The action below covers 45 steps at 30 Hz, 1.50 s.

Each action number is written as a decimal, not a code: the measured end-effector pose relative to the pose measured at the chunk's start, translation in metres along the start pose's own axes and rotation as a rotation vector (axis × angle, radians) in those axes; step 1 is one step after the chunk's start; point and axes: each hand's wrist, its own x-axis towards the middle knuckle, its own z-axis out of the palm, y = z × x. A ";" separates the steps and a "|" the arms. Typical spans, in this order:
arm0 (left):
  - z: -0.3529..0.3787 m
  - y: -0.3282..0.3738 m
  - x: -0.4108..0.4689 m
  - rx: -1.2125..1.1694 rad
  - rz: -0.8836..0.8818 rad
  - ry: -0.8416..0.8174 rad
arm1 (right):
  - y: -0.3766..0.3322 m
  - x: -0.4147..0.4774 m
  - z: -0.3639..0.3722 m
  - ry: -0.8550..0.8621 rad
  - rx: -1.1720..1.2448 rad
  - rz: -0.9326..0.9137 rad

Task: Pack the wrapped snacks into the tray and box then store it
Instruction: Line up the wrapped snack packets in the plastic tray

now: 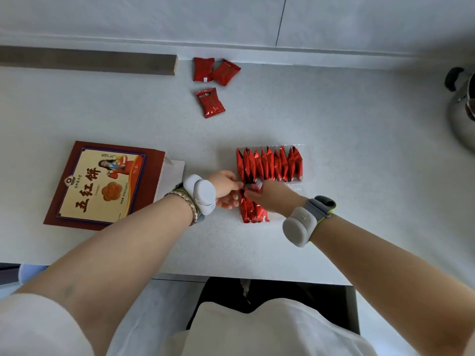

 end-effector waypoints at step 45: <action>-0.184 0.141 0.145 -0.844 0.073 -0.156 | -0.117 0.238 -0.190 -0.037 0.354 -0.518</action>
